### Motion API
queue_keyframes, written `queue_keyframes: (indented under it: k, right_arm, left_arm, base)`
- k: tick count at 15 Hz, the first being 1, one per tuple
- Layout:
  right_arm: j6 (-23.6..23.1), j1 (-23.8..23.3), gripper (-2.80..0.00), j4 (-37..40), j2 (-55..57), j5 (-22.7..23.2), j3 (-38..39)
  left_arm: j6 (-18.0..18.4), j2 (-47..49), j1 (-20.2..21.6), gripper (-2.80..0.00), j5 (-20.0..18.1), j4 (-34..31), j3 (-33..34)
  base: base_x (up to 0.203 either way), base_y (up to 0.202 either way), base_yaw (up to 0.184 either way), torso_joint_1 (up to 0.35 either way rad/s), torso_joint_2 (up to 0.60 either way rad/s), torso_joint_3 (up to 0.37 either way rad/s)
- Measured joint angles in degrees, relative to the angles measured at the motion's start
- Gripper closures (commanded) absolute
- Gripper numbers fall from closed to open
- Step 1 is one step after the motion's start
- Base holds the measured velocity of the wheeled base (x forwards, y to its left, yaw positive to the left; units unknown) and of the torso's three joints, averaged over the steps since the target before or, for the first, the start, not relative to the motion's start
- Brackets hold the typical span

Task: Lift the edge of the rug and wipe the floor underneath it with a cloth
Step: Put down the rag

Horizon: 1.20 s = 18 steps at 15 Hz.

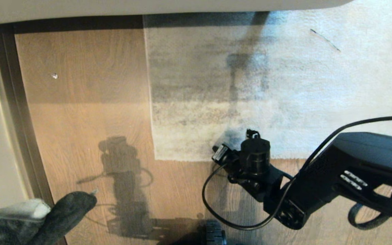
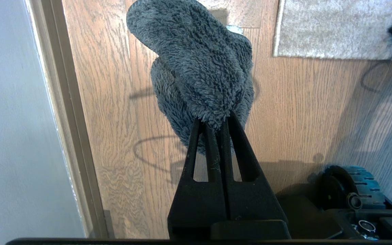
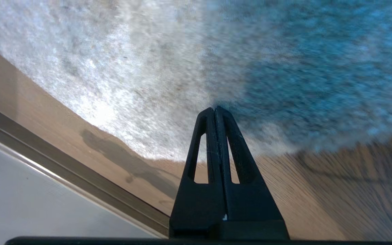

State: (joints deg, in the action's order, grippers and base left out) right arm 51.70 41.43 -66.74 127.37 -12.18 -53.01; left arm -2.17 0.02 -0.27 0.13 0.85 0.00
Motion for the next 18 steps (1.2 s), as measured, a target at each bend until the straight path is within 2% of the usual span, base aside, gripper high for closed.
queue_keyframes:
  k: [7,11,14,16,18]
  right_arm:
    - [-1.24,0.26,0.0,-4.32,0.38,-0.32,0.64]
    - [-2.75,2.23,0.0,-4.47,-3.64,-0.47,7.78]
    - [-6.81,5.57,0.0,0.16,-6.74,-2.11,13.18]
    - [-5.23,6.58,0.0,5.18,-7.91,-4.37,13.65]
    - [-0.21,6.78,0.0,8.11,-8.71,-4.38,13.01]
  left_arm:
    - [-0.02,0.0,0.0,0.0,0.02,0.0,0.0]
    - [0.0,0.0,0.0,0.0,0.01,0.0,0.0]
    - [0.01,0.0,0.0,0.0,0.0,0.01,0.0]
    - [-0.02,0.0,0.0,0.0,0.02,0.0,0.0]
    - [0.02,0.0,0.0,0.0,0.02,0.0,0.0]
  base:
    - [0.0,0.0,0.0,0.0,0.0,0.0]
    - [0.0,0.0,0.0,0.0,0.0,0.0]
    - [0.0,0.0,0.0,0.0,0.0,0.0]
    - [0.0,0.0,0.0,0.0,0.0,0.0]
    - [0.0,0.0,0.0,0.0,0.0,0.0]
